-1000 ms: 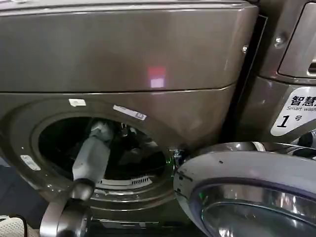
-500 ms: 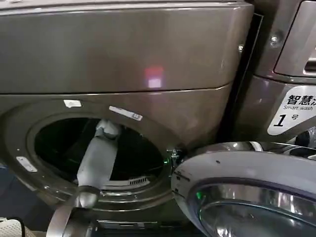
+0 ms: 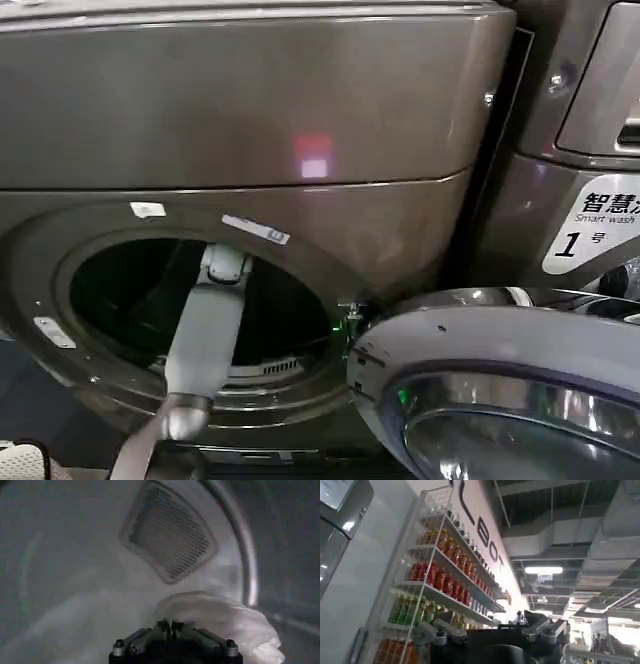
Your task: Grasp the clothes from the dryer.
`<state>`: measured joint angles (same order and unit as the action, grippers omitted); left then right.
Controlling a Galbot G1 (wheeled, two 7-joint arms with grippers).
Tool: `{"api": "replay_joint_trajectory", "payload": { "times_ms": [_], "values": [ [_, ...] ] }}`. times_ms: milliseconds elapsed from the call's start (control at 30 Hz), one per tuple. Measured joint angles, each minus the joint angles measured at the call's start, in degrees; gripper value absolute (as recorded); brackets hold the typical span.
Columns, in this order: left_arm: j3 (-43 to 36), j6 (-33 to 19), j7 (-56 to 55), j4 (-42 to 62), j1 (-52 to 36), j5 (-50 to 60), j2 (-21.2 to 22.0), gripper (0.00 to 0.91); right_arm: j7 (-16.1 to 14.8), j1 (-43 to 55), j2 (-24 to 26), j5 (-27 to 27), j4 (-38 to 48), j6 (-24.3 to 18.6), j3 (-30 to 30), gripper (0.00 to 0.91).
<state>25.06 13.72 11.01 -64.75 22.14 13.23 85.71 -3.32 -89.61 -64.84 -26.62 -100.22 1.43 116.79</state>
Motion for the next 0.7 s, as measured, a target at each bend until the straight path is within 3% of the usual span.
{"api": "replay_joint_trajectory", "payload": {
  "times_ms": [700],
  "values": [
    [1.45,2.99,-12.14,-2.35,1.65,-11.33,0.07,0.000,0.43,-0.69,-0.17,-0.63,-0.73,0.08,0.93,0.907]
  ]
}}
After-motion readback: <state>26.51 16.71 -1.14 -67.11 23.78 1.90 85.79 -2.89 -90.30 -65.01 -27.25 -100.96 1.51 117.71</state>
